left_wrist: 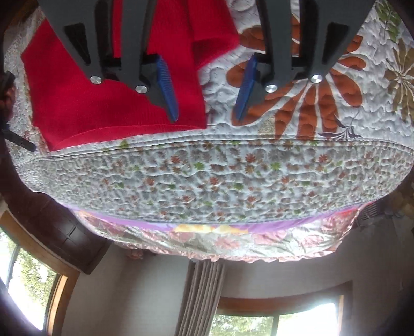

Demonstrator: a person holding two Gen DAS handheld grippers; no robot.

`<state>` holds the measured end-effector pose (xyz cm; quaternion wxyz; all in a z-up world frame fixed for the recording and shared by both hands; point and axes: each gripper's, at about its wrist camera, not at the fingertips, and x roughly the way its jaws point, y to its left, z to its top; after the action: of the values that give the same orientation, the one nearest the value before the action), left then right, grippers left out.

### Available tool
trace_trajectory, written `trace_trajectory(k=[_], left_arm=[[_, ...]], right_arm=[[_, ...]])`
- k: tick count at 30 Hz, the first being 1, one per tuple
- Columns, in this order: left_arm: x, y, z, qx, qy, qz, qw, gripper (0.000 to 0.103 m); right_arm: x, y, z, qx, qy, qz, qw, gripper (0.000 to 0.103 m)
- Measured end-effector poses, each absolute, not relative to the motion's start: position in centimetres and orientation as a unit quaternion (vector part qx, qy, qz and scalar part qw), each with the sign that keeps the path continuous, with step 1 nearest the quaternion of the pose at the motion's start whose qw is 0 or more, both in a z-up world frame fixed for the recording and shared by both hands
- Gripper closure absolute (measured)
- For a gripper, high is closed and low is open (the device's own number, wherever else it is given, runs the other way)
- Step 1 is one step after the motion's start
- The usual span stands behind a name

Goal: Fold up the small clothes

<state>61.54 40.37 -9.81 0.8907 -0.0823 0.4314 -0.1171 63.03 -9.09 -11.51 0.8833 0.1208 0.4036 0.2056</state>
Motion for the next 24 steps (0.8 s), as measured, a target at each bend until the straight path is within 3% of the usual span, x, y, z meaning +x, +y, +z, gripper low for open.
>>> trace_trajectory(k=[5, 7, 8, 10, 14, 21, 24], left_arm=[[61.1, 36.7, -14.1, -0.08, 0.51, -0.155, 0.842, 0.057], [61.3, 37.4, -16.0, -0.088, 0.532, -0.131, 0.832, 0.062], [61.1, 37.7, -15.8, -0.098, 0.529, -0.132, 0.833, 0.063], [59.8, 38.4, -14.1, -0.124, 0.509, -0.137, 0.841, 0.063], [53.3, 37.9, -11.1, -0.136, 0.448, -0.192, 0.863, 0.046], [44.6, 37.1, -16.2, -0.152, 0.48, -0.194, 0.842, 0.047], [43.9, 37.4, -17.5, -0.144, 0.467, -0.19, 0.851, 0.054]], right_arm=[[63.0, -8.3, -16.0, 0.132, 0.467, 0.205, 0.85, 0.071], [63.1, -9.1, -16.5, 0.139, 0.47, 0.195, 0.85, 0.083], [62.8, -9.5, -16.1, 0.149, 0.469, 0.195, 0.849, 0.082], [61.1, -10.1, -14.4, 0.162, 0.454, 0.198, 0.854, 0.071], [54.1, -10.3, -11.3, 0.159, 0.412, 0.24, 0.865, 0.068], [44.3, -8.9, -16.1, 0.119, 0.422, 0.235, 0.867, 0.067], [44.1, -8.9, -19.1, 0.114, 0.44, 0.217, 0.864, 0.069]])
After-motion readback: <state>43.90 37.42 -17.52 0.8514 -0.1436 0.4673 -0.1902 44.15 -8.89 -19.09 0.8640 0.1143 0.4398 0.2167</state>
